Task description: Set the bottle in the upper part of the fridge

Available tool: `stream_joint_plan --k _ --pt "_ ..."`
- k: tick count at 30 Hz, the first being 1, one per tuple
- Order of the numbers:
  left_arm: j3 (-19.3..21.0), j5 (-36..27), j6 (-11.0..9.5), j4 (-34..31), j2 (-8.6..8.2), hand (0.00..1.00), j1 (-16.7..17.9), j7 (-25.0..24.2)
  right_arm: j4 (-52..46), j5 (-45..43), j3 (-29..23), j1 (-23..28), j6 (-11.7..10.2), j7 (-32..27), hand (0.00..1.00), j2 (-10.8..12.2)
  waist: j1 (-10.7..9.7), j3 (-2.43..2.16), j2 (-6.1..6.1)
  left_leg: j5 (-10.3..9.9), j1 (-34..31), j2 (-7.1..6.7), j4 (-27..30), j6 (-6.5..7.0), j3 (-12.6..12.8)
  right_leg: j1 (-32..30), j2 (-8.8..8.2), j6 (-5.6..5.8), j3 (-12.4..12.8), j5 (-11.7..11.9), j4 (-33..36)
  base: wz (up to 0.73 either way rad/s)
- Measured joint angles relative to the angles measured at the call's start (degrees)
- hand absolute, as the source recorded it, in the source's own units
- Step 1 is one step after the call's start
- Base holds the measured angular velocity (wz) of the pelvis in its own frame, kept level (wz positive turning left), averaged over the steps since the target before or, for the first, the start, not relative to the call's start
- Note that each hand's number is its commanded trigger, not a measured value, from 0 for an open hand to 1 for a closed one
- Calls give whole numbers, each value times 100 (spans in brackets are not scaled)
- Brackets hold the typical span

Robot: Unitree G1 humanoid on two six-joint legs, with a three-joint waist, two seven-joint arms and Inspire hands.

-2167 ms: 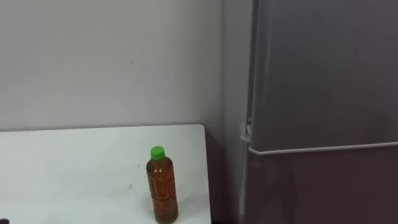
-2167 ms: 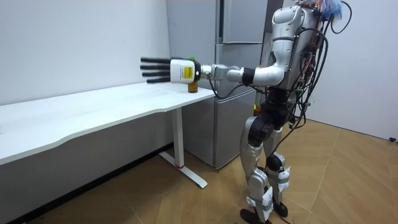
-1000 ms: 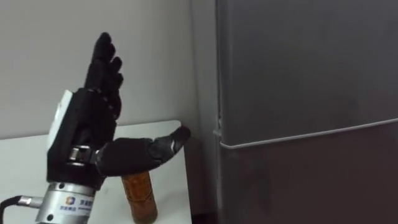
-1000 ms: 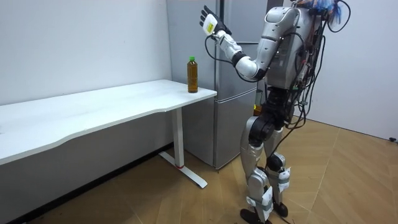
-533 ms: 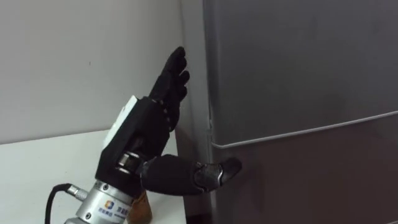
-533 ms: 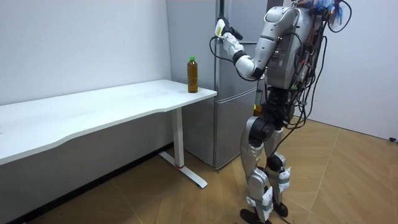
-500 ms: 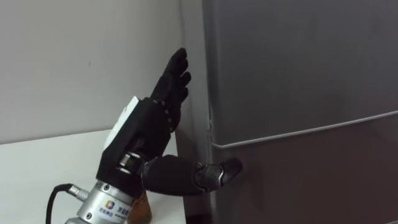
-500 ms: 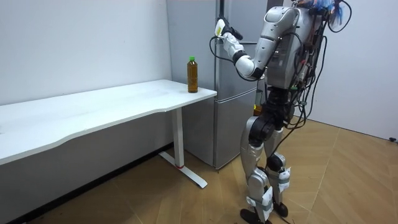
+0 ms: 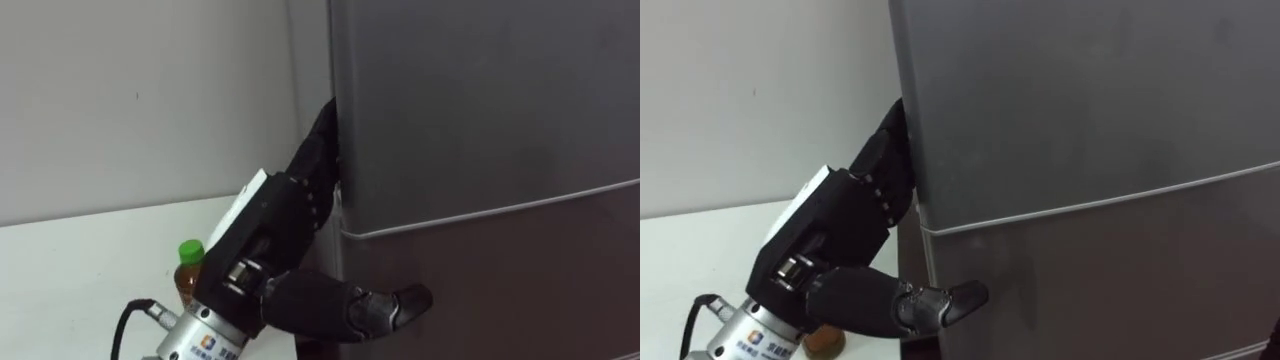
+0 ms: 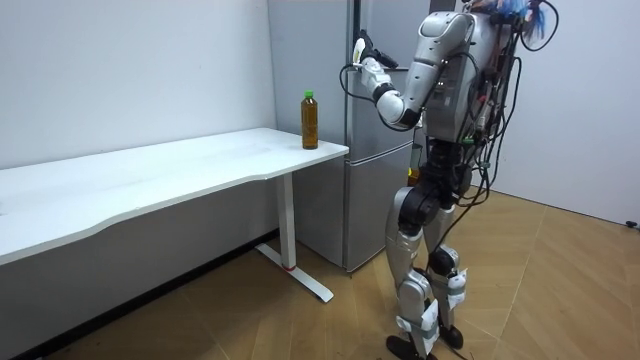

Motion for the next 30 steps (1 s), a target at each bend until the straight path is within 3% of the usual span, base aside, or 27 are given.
stream_joint_plan --k 1,2,9,13,24,25,27,28,29,30 --pt "0 -2 0 9 0 76 1 2 0 0 13 -3 0 2 0 -5 2 0 1 0 0 0 0 0 0 1 1 0 9 0 1 0" --pt "0 -2 2 15 0 100 1 15 -1 0 35 -4 0 2 0 -10 3 0 1 0 0 0 0 0 0 1 2 0 15 0 3 0" --pt "214 -109 10 23 -12 100 4 270 -2 10 115 -8 0 4 0 -39 27 -2 4 0 4 -2 1 0 -4 9 3 0 39 1 5 0" --pt "182 -125 -10 30 -2 100 153 156 -2 10 118 -8 2 10 0 -40 39 -4 8 1 1 -9 5 1 -19 2 0 4 52 3 3 2" --pt "14 -187 66 90 12 100 158 -51 -9 11 115 -8 2 81 0 -92 15 -10 65 2 -2 -8 11 4 -22 2 6 6 95 7 1 0" --pt "10 -197 66 90 14 90 157 -118 -9 11 115 -8 1 87 0 -92 15 -11 66 2 3 -9 11 4 -22 2 6 6 95 7 -1 0" --pt "6 -213 67 90 15 31 158 -147 -9 11 115 -6 1 102 0 -93 14 -9 63 1 9 -10 9 4 -22 -6 5 6 96 7 1 0" --pt "6 -213 68 90 15 12 158 -147 -9 11 114 -6 2 105 0 -94 13 -8 63 1 8 -10 8 4 -22 -6 4 6 96 7 1 0" --pt "6 -212 70 90 15 0 158 -148 -9 11 114 -5 2 110 0 -95 13 -8 62 1 7 -9 8 4 -22 -7 4 6 97 7 2 0" --pt "6 -212 72 90 15 0 158 -148 -9 11 114 -5 2 111 0 -95 13 -8 62 1 7 -9 8 4 -23 -7 5 6 96 7 2 0"
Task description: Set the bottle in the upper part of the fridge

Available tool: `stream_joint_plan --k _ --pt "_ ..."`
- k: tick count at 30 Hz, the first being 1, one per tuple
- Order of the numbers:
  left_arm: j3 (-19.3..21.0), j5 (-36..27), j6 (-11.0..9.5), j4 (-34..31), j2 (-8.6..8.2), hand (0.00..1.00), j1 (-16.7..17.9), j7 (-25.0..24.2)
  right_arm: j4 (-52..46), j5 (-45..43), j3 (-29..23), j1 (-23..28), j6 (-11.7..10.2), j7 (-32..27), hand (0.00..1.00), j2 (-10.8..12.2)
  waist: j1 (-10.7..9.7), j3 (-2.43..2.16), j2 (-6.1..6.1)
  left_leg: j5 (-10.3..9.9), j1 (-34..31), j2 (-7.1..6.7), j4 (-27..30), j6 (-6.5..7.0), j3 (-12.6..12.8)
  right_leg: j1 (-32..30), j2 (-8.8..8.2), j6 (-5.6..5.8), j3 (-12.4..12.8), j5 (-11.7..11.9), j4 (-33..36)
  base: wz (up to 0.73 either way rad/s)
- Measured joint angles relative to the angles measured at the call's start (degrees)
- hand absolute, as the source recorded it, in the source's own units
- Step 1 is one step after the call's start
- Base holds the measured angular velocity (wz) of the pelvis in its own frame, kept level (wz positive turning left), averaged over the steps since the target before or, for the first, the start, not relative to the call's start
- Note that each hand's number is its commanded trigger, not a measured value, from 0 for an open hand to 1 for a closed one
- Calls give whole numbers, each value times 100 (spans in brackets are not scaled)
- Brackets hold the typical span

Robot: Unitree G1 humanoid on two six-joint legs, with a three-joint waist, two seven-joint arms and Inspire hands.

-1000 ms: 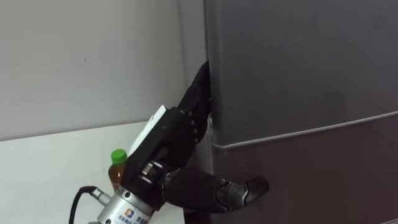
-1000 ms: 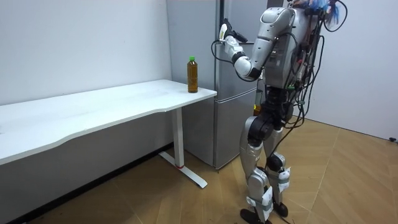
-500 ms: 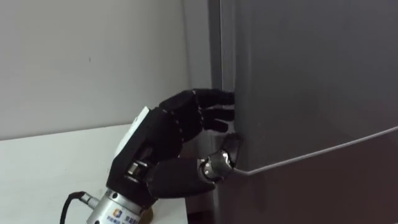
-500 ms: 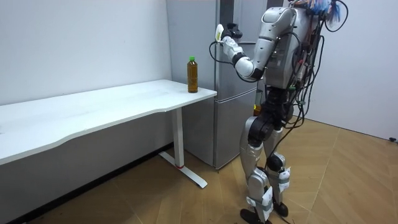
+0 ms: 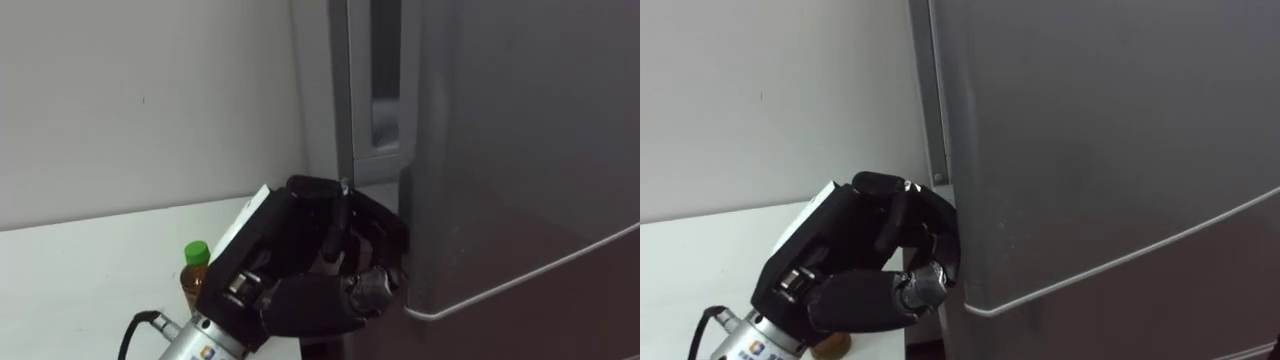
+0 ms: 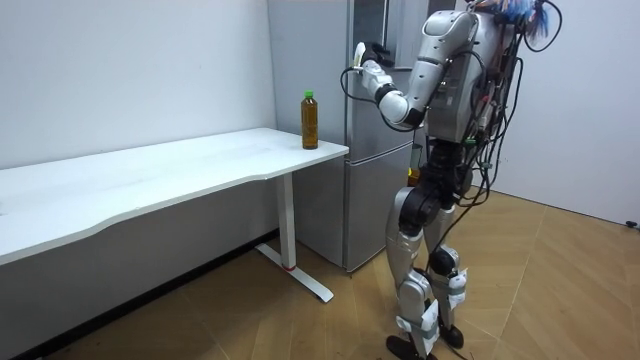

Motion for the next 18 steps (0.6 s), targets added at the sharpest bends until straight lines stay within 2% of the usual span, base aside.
stream_joint_plan --k 18 --pt "-9 53 0 54 40 0 3 -106 -14 -5 -2 0 1 84 0 -2 -20 16 -17 2 7 -5 11 3 -2 55 -6 1 4 1 1 0"
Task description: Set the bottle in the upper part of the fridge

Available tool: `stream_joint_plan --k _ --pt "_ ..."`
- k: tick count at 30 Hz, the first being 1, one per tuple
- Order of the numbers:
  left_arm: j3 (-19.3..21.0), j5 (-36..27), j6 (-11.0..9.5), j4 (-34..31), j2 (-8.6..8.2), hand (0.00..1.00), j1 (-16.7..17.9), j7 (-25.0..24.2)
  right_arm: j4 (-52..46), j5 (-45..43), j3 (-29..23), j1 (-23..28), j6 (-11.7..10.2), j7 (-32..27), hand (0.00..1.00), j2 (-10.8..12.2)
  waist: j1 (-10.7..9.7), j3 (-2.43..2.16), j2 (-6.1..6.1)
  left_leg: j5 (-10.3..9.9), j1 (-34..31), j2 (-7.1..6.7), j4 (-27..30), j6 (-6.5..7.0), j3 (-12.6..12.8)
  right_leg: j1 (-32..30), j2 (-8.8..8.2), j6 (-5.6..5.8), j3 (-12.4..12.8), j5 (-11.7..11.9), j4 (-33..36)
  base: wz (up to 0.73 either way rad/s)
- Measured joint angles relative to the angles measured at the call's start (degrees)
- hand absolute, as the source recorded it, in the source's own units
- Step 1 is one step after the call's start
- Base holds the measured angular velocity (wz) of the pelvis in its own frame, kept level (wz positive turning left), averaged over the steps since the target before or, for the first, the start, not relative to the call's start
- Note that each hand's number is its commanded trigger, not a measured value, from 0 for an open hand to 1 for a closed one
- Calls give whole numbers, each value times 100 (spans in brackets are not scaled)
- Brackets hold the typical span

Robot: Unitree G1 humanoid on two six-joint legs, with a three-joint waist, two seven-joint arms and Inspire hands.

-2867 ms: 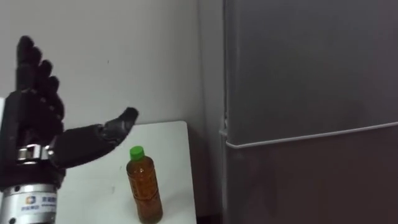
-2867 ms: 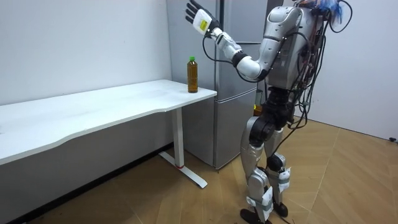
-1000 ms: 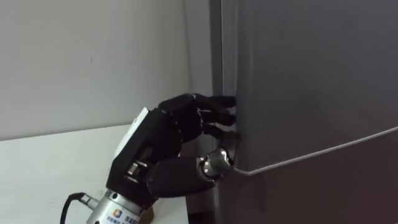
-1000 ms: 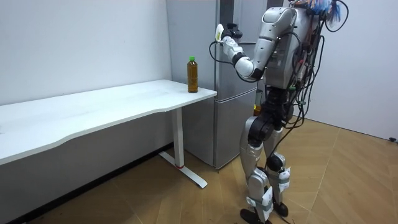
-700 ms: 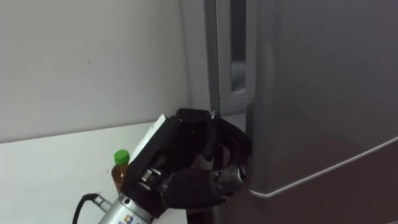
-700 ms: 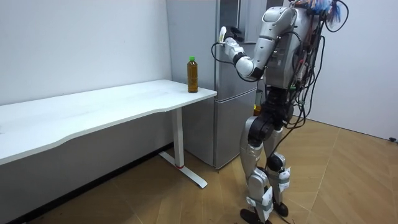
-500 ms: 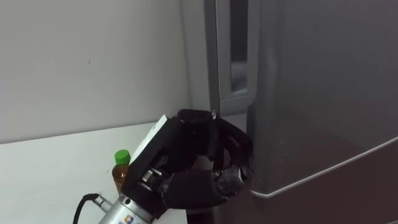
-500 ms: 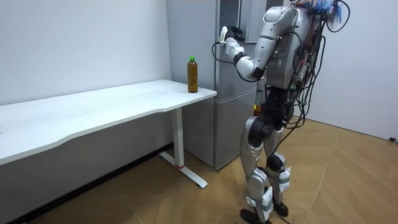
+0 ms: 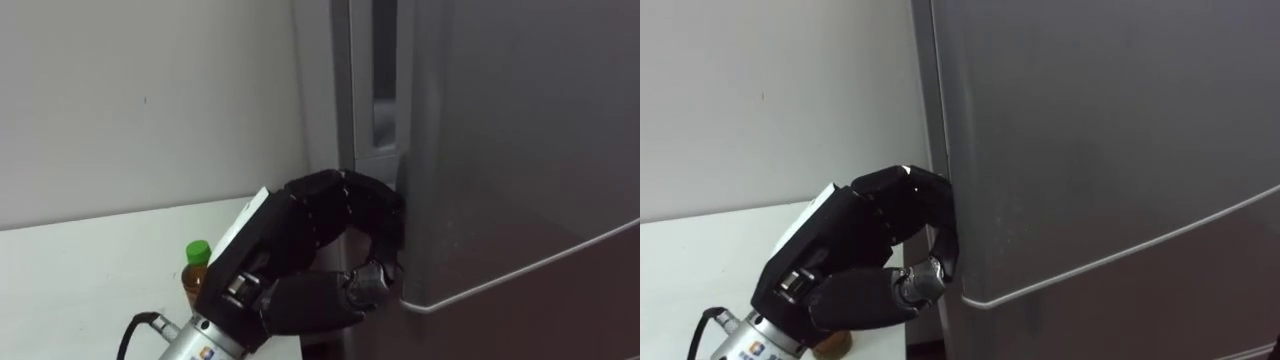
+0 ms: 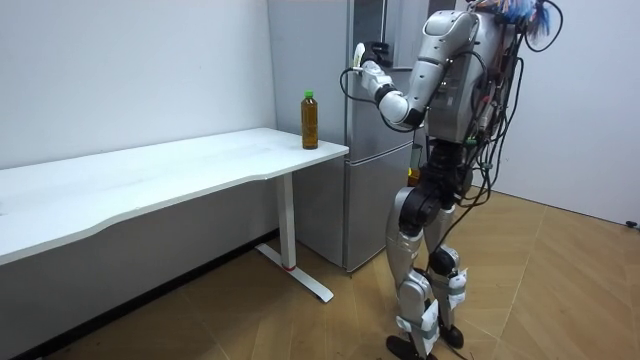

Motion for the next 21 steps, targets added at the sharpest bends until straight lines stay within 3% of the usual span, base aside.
stream_joint_plan --k 4,12,21 --pt "-16 -4 -10 -1 -47 0 0 -51 -12 18 -9 -4 -2 20 0 -18 -3 28 36 -14 -28 1 -1 18 5 -34 -2 8 8 5 3 0" --pt "-133 -5 -91 -32 -110 0 -2 -77 20 196 -14 -19 -21 -14 0 -25 -25 21 80 -9 -87 2 20 50 56 -112 -13 49 25 61 -7 -2" --pt "-260 -47 -97 -39 -125 0 -2 -66 21 396 -1 -30 -30 -5 0 -18 -136 21 76 22 -62 5 -39 121 265 -184 -17 98 288 162 -11 -11"
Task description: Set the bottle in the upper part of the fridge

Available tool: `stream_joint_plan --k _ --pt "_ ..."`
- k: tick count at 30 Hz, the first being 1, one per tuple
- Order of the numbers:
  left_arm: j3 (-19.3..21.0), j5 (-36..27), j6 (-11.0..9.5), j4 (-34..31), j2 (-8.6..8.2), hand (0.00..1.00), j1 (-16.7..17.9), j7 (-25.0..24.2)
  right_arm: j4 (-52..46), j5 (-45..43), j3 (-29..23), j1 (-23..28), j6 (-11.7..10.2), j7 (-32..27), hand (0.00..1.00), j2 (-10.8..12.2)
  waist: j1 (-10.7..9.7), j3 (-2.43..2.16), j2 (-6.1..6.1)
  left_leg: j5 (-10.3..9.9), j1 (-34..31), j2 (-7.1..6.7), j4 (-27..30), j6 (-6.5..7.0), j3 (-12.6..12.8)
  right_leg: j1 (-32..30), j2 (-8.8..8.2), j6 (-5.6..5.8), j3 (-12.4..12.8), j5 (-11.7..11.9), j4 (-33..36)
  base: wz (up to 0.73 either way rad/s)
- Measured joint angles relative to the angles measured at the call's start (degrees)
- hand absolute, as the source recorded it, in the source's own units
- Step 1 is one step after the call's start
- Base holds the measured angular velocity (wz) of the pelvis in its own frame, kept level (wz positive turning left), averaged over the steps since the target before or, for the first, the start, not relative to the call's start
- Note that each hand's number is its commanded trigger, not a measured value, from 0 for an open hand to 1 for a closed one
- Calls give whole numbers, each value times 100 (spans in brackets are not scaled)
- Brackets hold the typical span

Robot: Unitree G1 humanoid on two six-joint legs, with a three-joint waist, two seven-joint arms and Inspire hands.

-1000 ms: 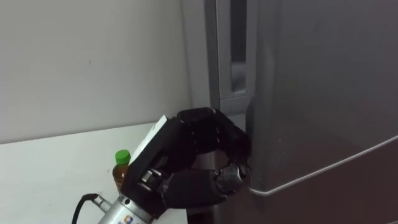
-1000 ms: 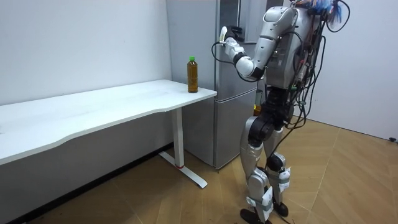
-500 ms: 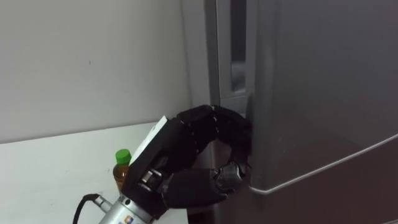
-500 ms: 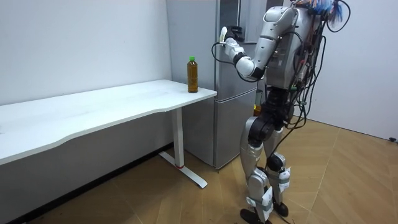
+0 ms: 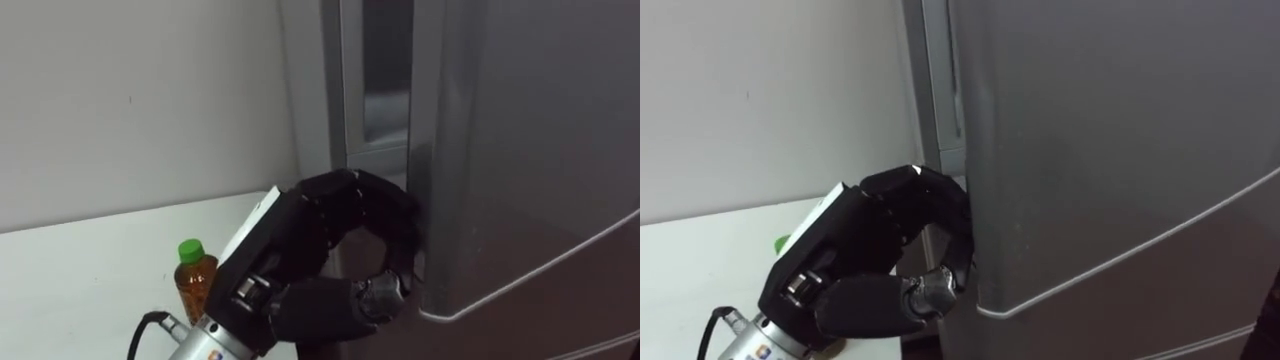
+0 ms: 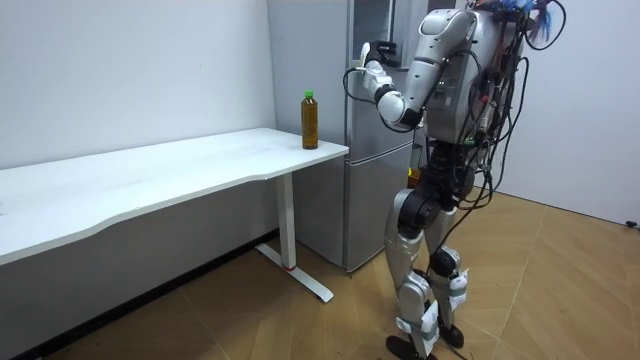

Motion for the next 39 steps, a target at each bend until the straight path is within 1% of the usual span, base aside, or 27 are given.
stream_joint_plan --k 3,7,8,9,11,13,15,16,17,18,20,23,24,28,30,33,39 --pt "-92 -14 -50 21 -1 0 0 -26 1 23 -7 -2 -14 14 0 0 -33 0 3 4 -13 5 -5 33 106 -41 -5 25 44 49 -5 -16" --pt "-198 -39 -105 40 3 0 0 -167 -15 56 -5 -15 -36 52 0 -1 -175 7 17 -4 -33 28 -5 82 284 -85 -12 62 63 130 -1 -23" --pt "-294 -113 -111 39 5 0 0 -194 -15 105 -7 -11 -48 65 0 -4 -186 11 26 -14 -36 39 -2 98 357 -97 -10 70 63 160 2 -22" --pt "-339 -125 -113 39 2 0 -1 -208 -16 119 -6 -13 -49 68 0 -5 -194 14 30 -18 -41 43 3 105 380 -105 -8 74 63 174 1 -24" --pt "-512 -128 -125 36 0 0 -48 -303 -21 209 -7 -11 -52 80 0 -5 -293 14 41 -25 -47 53 12 121 418 -165 3 79 102 231 4 -14" --pt "-650 -126 -112 36 4 0 -119 -397 -23 242 -7 -13 -54 105 0 -5 -331 14 44 -32 -33 61 12 132 490 -178 10 81 184 243 3 -20" --pt "-805 -125 -109 36 11 0 -166 -464 -28 254 -11 -16 -63 116 0 -9 -382 14 57 -34 -33 64 11 135 541 -192 11 92 202 250 -3 -21" --pt "-879 -126 -106 38 21 0 -169 -515 -28 272 -10 -23 -82 126 0 -7 -459 16 62 -34 -32 65 11 135 548 -206 10 92 196 250 -3 -10" --pt "-968 -123 -97 39 78 0 -178 -584 -28 273 -11 -23 -101 128 0 -10 -501 5 77 -34 -36 73 10 134 576 -238 17 90 209 252 6 -10" --pt "-996 -122 -78 40 87 0 -188 -611 -28 274 -12 -26 -101 124 0 -13 -520 2 83 -33 -34 76 10 133 590 -251 18 89 214 252 5 -12" --pt "-1057 -116 -54 41 110 0 -201 -735 -25 282 -25 -44 -104 124 0 -16 -626 12 103 -26 -23 88 3 122 631 -265 29 84 231 255 2 -12" --pt "-1154 -110 20 47 112 0 -257 -812 -16 285 -35 -39 -104 108 0 -18 -665 13 110 -31 7 111 -14 106 696 -278 61 71 332 263 -4 -13" --pt "-1179 -111 48 54 113 0 -287 -828 -10 286 -56 -32 -103 102 0 -21 -666 14 111 -36 25 121 -20 98 730 -280 73 66 341 266 -3 -14" --pt "-1174 -113 49 74 119 0 -291 -905 6 276 -113 -13 -99 100 0 -23 -708 18 104 -53 64 164 -28 70 819 -277 106 47 351 278 -2 -12" --pt "-1174 -113 49 101 124 0 -291 -909 33 274 -124 -15 -100 104 0 -28 -768 24 93 -55 66 176 -30 61 843 -278 114 45 349 277 -6 -7" --pt "-1174 -111 50 153 129 0 -305 -910 142 275 -172 -4 -97 115 0 -26 -807 52 51 -56 62 181 -55 44 876 -288 122 19 354 261 -11 -7" --pt "-1173 -111 49 156 131 0 -347 -908 219 273 -198 -5 -94 114 0 -26 -806 53 32 -55 12 181 -71 39 907 -362 123 11 360 251 -92 -2"
